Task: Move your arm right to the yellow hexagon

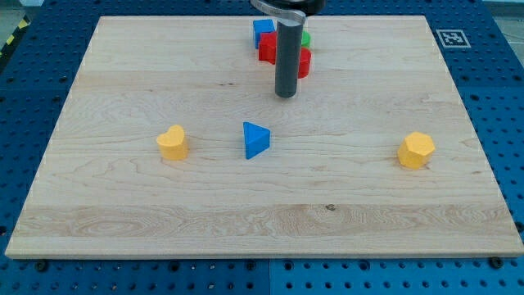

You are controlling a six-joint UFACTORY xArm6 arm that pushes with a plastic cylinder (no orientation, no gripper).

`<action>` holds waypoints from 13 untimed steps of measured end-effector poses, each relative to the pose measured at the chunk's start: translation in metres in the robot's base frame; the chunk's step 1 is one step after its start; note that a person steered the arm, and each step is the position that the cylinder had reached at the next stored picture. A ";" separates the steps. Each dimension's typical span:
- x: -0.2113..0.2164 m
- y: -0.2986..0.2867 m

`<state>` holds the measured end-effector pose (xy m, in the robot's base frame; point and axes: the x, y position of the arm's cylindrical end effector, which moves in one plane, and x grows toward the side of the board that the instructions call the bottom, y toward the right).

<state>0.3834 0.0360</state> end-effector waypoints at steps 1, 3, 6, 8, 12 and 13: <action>-0.011 0.019; -0.041 0.025; -0.006 0.028; -0.003 0.028; 0.044 0.070; 0.038 0.072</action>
<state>0.4211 0.1084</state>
